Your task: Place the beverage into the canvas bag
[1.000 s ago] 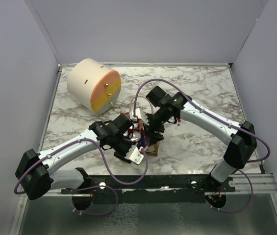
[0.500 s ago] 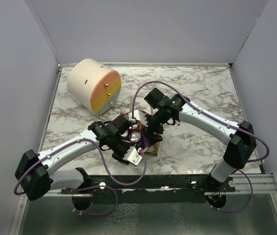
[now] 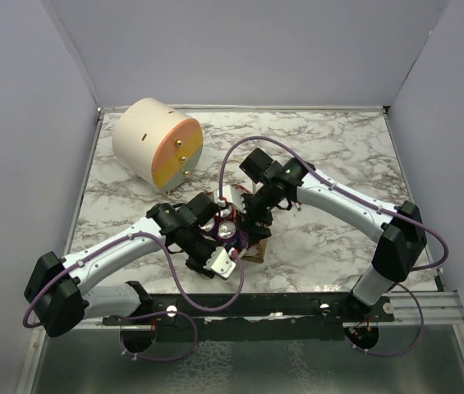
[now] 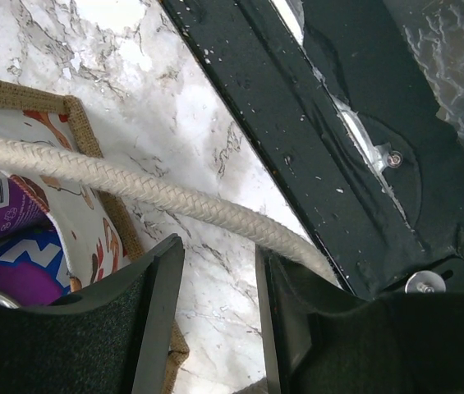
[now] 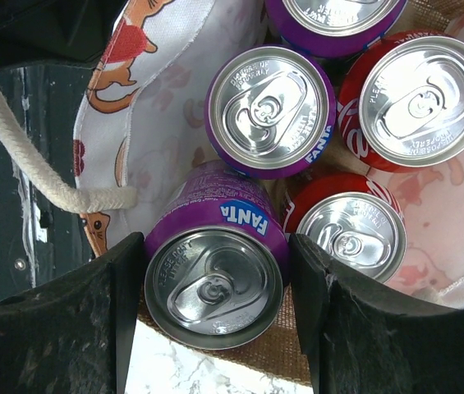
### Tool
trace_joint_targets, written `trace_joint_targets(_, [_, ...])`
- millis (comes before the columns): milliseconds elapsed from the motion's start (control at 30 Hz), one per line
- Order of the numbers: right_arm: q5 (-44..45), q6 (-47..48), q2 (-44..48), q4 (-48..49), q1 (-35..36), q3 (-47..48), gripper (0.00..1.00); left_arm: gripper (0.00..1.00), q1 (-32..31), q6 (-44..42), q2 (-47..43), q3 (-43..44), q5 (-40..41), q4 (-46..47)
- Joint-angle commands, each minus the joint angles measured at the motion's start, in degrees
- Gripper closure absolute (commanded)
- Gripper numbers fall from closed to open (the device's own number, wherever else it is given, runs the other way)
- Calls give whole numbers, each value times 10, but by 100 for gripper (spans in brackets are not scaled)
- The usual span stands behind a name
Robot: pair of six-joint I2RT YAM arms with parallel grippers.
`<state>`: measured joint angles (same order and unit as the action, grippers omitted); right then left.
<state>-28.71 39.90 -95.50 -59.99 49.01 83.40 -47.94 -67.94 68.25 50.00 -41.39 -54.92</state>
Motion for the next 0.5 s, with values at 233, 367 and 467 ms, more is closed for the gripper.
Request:
trace_joint_targets(233, [-35, 14, -27, 27, 47, -13, 47, 57, -6, -5, 1, 31, -37, 30])
trace_joint_targets(367, [-48, 11, -28, 37, 47, -22, 43, 59, -6, -2, 0, 32, -33, 34])
trace_joint_targets(467, [-57, 7, -31, 41, 47, -32, 40, 60, -6, 4, -1, 32, -32, 37])
